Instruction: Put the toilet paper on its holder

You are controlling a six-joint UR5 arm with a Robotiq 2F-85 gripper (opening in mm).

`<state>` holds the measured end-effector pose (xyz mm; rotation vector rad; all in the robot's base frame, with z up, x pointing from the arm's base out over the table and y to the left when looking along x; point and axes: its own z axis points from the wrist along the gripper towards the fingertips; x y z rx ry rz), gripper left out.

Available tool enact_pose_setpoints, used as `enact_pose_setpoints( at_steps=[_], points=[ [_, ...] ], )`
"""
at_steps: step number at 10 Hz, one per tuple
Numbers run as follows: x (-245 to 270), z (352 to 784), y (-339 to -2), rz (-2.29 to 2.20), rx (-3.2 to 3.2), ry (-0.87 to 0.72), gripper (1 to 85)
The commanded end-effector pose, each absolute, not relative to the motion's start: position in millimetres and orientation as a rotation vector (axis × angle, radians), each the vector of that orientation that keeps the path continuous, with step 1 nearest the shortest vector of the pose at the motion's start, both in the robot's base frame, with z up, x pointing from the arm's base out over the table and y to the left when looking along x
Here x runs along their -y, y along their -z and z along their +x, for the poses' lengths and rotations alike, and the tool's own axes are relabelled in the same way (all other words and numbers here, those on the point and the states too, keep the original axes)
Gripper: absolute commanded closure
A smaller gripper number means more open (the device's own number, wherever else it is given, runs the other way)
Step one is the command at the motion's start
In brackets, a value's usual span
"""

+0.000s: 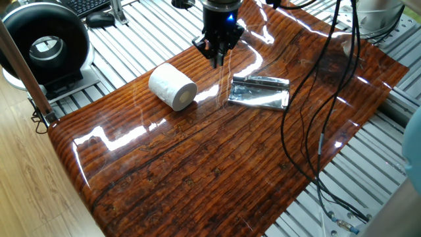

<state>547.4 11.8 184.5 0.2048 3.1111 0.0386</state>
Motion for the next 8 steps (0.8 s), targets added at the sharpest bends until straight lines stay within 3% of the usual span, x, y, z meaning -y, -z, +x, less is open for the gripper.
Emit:
enact_pose_setpoints(
  at_steps=[1,2,4,5,8],
  points=[
    [-24,564,-186,0.077,-3.049,-0.098,52.3],
    [-29,565,-185,0.040,-3.058,-0.106,43.0],
    [-43,575,-183,0.009,-3.051,-0.142,37.7],
    [-50,578,-180,-0.037,-3.047,-0.170,30.3],
    [-66,595,-178,-0.071,-3.025,-0.197,26.7]
  ],
)
